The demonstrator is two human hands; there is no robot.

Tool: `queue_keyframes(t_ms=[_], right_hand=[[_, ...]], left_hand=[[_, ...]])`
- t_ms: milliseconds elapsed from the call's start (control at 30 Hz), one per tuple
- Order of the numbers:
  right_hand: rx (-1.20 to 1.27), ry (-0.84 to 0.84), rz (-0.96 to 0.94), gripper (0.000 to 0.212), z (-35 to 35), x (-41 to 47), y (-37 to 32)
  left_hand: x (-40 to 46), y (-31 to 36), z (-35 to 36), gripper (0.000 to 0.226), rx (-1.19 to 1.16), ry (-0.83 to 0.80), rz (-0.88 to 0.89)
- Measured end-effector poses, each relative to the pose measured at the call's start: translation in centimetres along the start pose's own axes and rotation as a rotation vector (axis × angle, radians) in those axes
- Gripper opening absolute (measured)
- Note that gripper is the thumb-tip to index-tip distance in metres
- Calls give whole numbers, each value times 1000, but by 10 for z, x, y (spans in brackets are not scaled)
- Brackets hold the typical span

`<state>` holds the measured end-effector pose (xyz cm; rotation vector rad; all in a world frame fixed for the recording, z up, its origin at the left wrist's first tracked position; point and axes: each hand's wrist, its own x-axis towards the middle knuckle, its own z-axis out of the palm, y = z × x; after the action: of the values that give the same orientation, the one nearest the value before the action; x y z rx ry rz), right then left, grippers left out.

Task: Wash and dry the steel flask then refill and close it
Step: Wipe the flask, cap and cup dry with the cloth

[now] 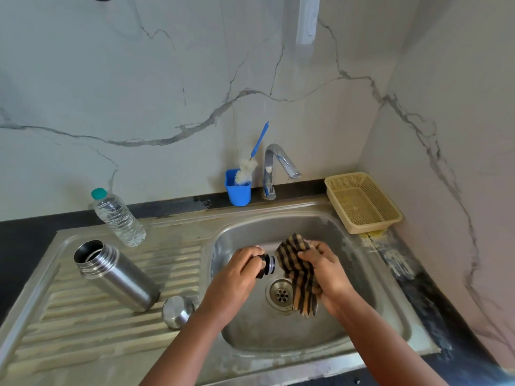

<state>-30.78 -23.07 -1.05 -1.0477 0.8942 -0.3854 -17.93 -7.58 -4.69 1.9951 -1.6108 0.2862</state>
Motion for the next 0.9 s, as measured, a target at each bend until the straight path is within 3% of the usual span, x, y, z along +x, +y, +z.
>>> queue_keyframes(t_ms=[167, 267, 367, 467, 533, 600, 700, 833, 900], right_hand=[[19, -53, 70, 19, 12, -11, 14], [93, -16, 61, 18, 6, -10, 10], [87, 47, -19, 8, 2, -15, 3], [-57, 148, -177, 19, 2, -14, 14], [-228, 149, -385, 31, 0, -13, 27], [-460, 33, -620, 44, 2, -21, 36], [-799, -155, -902, 55, 8, -30, 49], [-787, -64, -904, 62, 3, -24, 53], [-847, -97, -1054, 63, 0, -23, 52]], left_hand=[[3, 4, 12, 44, 82, -30, 116], [-6, -6, 14, 52, 150, -86, 94], [-14, -9, 22, 54, -92, 18, -290], [-6, 9, 21, 48, -742, 267, -908], [2, 24, 20, 40, -1184, 367, -1174], [9, 35, 17, 31, -1388, 405, -1253], [15, 45, 17, 13, -1431, 397, -1297], [17, 54, 16, 22, -1479, 384, -1328], [18, 58, 15, 25, -1483, 379, -1339]])
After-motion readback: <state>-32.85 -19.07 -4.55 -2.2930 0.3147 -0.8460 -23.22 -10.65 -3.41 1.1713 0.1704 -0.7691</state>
